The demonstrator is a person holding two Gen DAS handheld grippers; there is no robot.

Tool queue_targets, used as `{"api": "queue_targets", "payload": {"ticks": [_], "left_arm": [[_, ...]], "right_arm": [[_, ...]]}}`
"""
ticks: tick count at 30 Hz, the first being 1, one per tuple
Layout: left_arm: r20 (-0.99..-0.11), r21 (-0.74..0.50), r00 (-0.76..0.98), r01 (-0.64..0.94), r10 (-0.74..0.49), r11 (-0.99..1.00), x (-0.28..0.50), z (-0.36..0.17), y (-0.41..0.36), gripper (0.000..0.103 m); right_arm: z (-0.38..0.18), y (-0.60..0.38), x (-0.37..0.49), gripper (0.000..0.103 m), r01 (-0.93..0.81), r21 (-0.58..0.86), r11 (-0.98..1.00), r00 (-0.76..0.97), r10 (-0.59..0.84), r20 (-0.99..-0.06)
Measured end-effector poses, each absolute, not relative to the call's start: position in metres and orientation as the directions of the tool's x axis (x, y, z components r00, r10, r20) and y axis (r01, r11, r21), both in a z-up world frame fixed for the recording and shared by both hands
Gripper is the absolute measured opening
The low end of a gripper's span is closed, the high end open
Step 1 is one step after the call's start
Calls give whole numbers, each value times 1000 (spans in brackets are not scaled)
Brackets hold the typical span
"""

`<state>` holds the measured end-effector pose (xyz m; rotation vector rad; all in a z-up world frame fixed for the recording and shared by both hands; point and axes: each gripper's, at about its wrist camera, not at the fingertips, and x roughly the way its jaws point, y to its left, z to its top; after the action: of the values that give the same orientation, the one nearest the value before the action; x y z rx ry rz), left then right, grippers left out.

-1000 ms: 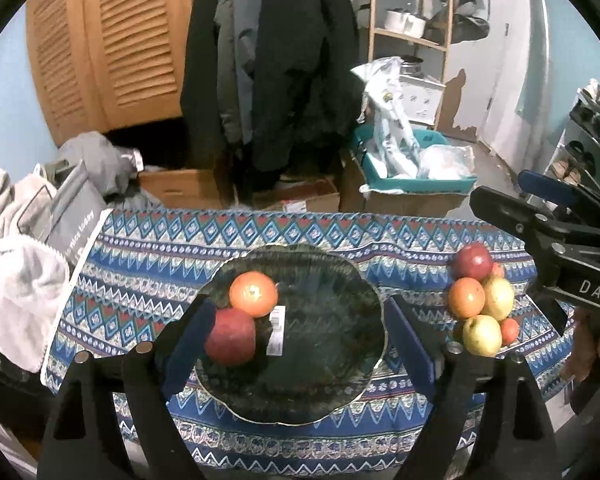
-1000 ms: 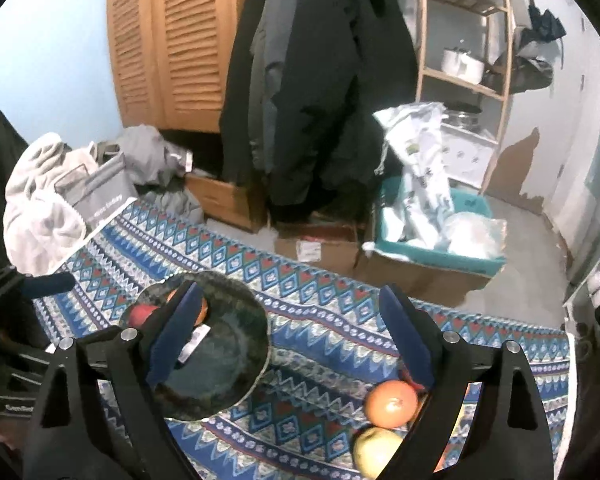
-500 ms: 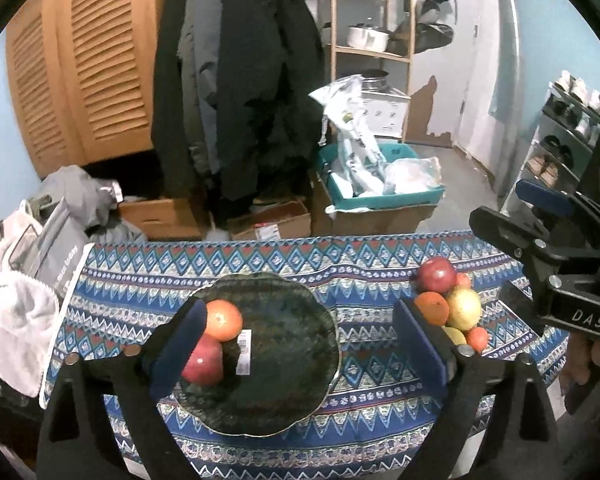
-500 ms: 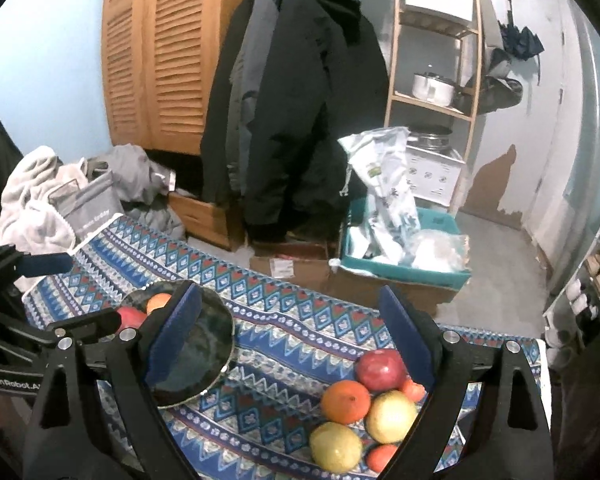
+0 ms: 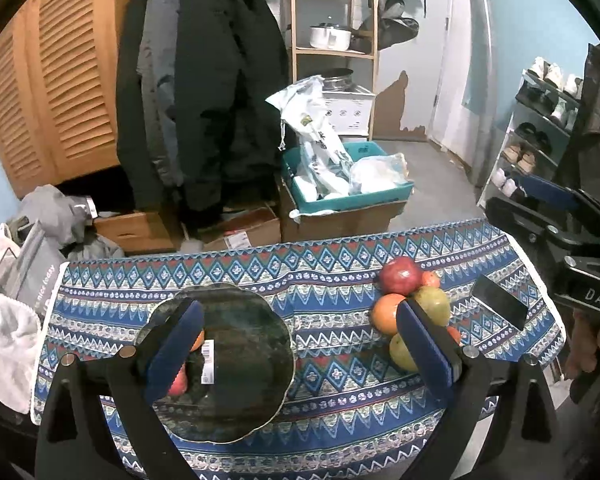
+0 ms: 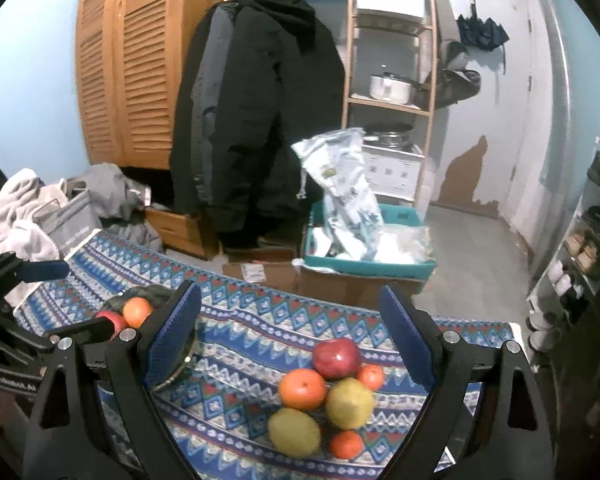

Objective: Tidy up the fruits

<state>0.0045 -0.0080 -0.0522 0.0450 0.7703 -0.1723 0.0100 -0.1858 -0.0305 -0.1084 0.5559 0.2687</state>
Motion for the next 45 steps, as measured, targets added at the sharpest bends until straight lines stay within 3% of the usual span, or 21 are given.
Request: {"api": "queue_targets", "payload": {"ticks": [12, 25, 45], "left_arm": [[-734, -70, 648, 224, -203, 972, 12, -61, -42, 98], [-790, -43, 585, 246, -183, 968, 24, -96, -71, 98], [-871, 21, 468, 337, -148, 941, 43, -174, -118, 98]], "right_arm": [[-44, -236, 4, 90, -204, -16, 979, 803, 158, -574], [-79, -264, 8, 90, -184, -19, 983, 745, 127, -655], [-193, -289, 31, 82, -172, 45, 984, 495, 126, -860]]}}
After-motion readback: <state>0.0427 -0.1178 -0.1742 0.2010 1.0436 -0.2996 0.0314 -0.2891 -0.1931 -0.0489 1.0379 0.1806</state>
